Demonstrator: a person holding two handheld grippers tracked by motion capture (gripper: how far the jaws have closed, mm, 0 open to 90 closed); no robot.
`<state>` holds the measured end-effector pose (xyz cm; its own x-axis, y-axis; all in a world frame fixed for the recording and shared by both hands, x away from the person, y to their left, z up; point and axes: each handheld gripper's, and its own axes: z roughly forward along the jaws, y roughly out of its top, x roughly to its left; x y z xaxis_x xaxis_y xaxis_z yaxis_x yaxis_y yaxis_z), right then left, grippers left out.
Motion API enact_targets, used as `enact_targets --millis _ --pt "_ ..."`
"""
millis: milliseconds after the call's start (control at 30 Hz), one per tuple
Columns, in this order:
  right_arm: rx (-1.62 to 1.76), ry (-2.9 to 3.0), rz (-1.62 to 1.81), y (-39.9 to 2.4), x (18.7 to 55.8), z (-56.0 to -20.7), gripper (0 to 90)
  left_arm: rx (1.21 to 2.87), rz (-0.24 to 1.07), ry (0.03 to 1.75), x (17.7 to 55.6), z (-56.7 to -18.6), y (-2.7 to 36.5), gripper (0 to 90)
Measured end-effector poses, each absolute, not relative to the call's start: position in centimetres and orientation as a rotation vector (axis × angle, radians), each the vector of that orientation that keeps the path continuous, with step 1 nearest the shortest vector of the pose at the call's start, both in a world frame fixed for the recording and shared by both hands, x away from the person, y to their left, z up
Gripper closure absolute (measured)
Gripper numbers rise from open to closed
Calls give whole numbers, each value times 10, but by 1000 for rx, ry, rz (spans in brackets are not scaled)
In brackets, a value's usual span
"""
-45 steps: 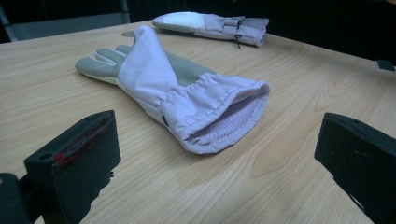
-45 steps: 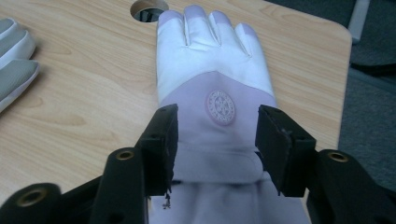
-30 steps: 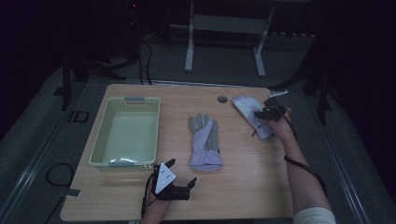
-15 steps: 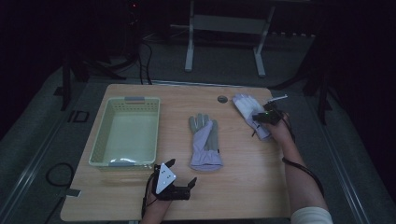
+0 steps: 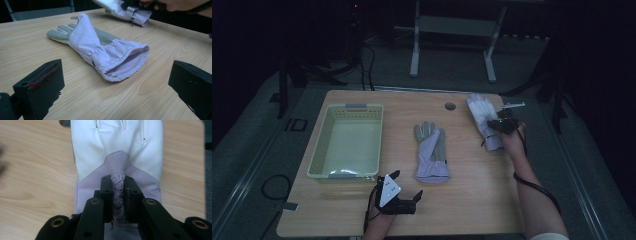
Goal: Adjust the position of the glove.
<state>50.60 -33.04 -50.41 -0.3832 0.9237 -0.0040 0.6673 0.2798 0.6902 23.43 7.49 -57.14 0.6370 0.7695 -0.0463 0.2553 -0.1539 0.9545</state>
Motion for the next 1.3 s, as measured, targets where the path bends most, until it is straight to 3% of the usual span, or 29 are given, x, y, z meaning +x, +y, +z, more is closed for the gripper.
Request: enact_targets --millis 533,800,1033,1300 --pt "1482 2016 964 -322 429 -442 803 1719 555 826 234 -571 73 3" --pt "1495 1913 1048 -318 374 -422 802 1702 474 790 235 -572 73 3" --pt "1599 1892 998 -324 352 -444 799 1709 539 782 232 -572 70 3" --pt "1704 1926 925 -325 366 -490 787 1712 575 785 231 -571 70 3"
